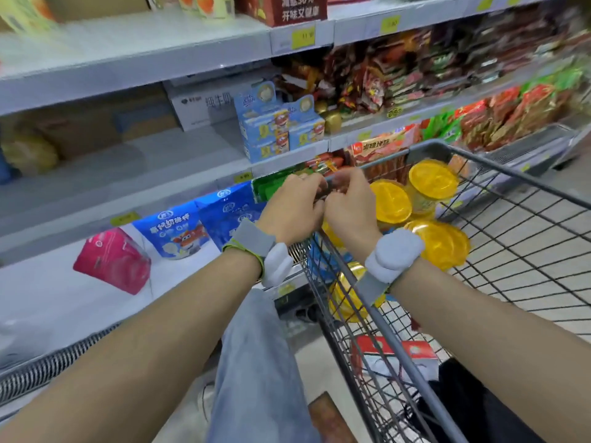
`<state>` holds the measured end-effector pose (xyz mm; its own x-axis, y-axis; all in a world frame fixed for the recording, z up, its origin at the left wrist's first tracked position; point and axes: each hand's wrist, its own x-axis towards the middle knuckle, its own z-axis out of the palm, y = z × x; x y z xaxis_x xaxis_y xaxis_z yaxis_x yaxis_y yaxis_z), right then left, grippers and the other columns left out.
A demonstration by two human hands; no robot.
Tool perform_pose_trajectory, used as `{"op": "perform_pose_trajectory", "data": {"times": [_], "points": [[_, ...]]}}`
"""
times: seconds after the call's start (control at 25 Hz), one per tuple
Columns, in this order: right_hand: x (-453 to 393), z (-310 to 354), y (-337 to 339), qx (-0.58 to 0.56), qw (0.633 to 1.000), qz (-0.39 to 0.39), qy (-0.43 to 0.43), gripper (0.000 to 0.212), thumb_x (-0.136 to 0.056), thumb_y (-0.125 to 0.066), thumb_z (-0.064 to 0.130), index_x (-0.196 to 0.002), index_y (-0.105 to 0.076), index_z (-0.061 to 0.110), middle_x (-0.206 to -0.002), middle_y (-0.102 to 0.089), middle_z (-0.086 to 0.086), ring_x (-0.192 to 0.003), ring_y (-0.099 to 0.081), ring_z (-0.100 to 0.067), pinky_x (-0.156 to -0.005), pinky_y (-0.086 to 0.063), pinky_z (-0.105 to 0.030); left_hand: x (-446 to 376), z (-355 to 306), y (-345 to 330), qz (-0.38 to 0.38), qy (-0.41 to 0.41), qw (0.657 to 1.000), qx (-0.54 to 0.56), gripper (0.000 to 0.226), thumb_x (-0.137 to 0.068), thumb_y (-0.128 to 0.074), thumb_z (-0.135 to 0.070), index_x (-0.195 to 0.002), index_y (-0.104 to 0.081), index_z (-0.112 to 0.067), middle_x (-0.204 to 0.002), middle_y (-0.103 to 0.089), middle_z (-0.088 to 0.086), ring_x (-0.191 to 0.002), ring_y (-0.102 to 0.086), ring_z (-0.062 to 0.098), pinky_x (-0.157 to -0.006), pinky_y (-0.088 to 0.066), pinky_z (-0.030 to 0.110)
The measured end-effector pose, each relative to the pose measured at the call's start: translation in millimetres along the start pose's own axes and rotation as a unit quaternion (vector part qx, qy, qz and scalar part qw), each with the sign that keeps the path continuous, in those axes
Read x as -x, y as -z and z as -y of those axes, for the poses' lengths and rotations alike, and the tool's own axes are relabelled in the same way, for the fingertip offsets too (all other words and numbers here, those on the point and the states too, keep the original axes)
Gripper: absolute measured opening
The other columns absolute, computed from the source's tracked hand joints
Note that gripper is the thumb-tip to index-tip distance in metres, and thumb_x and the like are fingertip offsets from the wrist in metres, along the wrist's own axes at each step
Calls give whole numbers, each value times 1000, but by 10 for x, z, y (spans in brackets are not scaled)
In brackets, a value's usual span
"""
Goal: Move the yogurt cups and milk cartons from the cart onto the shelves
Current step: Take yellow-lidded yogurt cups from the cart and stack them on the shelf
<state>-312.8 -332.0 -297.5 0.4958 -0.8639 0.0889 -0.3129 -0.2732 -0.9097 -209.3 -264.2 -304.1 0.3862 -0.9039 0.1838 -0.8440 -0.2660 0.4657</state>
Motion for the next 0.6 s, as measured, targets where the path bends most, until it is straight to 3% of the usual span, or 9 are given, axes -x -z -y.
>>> {"op": "perform_pose_trajectory", "data": {"times": [0.08,0.16,0.24,0.32,0.4,0.48,0.6], "points": [[-243,41,167,56,998,8,19,32,-75,-53,6,-105,-63,12,-109,-63,-9,-106,-57,-31,-92,-49,-45,-51,-65,-31,9,3,1000,10,24,-91,-57,-26,-112,-58,-15,-106,-63,9,-96,-59,30,-79,-53,45],[-465,25,392,179,982,29,44,37,-69,-48,17,-99,-68,14,-103,-66,-12,-105,-58,-37,-90,-51,-46,-87,-145,-82,62,8,998,-9,35,-89,-57,-37,-118,-56,-17,-111,-62,7,-102,-59,31,-82,-52,44],[-622,-59,568,346,933,74,64,35,-69,-45,23,-93,-67,10,-99,-64,-16,-104,-55,-44,-85,-50,-42,-118,-193,-136,113,13,992,-62,56,-86,-54,-53,-129,-53,-18,-123,-60,8,-113,-57,32,-91,-50,46],[-682,-155,674,440,890,107,45,18,-81,-52,23,-91,-57,8,-100,-56,-17,-107,-50,-44,-80,-41,-40,-168,-222,-186,146,10,982,-118,70,-82,-54,-65,-136,-49,-20,-127,-59,9,-117,-56,33,-100,-44,48],[-671,-224,745,467,874,131,40,24,-88,-58,29,-101,-56,9,-106,-51,-15,-113,-47,-43,-85,-43,-43,-200,-276,-252,168,13,974,-149,81,-78,-59,-72,-140,-44,-23,-129,-56,8,-119,-54,33,-105,-37,50],[-648,-296,784,479,864,152,38,47,-89,-62,39,-123,-57,8,-126,-50,-19,-124,-44,-41,-98,-44,-47,-225,-348,-325,184,7,967,-177,91,-70,-66,-76,-142,-41,-28,-132,-53,6,-123,-50,33,-106,-34,54],[-661,-377,809,483,858,170,47,63,-88,-66,43,-138,-49,9,-139,-45,-19,-131,-39,-40,-104,-43,-49,-235,-380,-371,182,12,965,-191,92,-67,-74,-67,-143,-39,-29,-134,-51,6,-123,-50,34,-105,-36,53]]}}
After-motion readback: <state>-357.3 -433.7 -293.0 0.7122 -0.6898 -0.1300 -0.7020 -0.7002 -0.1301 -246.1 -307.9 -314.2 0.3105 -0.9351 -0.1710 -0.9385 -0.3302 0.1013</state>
